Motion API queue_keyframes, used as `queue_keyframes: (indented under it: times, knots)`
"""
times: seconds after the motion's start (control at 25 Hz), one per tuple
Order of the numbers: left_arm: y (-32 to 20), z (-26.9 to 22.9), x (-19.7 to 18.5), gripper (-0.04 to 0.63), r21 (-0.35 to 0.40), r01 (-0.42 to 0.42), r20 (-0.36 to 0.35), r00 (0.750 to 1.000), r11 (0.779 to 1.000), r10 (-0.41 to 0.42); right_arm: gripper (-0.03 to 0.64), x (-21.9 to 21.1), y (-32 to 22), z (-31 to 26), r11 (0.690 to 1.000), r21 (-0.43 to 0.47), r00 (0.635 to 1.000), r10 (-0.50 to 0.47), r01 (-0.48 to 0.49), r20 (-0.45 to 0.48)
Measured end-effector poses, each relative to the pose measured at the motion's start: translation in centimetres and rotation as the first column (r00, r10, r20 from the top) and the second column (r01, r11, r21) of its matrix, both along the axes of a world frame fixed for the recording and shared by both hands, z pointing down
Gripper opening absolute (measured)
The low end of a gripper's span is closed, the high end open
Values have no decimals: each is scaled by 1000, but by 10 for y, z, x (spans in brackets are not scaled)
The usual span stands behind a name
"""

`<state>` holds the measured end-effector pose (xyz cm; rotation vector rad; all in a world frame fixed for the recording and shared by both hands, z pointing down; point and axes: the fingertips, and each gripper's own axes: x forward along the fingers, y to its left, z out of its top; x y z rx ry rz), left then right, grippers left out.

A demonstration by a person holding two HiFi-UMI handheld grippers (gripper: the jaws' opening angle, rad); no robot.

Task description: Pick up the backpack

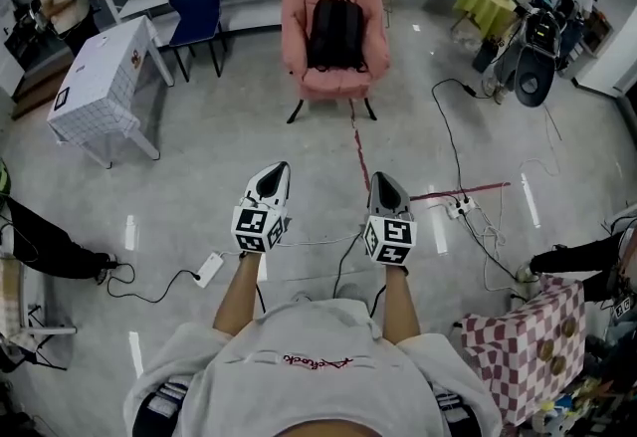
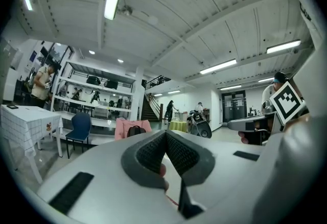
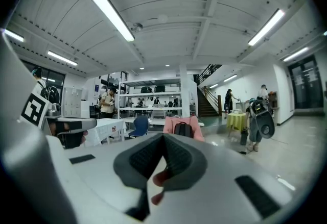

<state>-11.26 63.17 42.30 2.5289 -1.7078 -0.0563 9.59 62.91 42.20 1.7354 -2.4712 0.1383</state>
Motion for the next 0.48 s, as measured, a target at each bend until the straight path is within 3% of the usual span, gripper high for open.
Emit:
queue_keyframes:
  times: [0.48]
  knots:
    - [-34,20,-13,0,-28,13,-5,1000,1000,-14,17,-5,-28,19,999,-31,1000,8,-7,13]
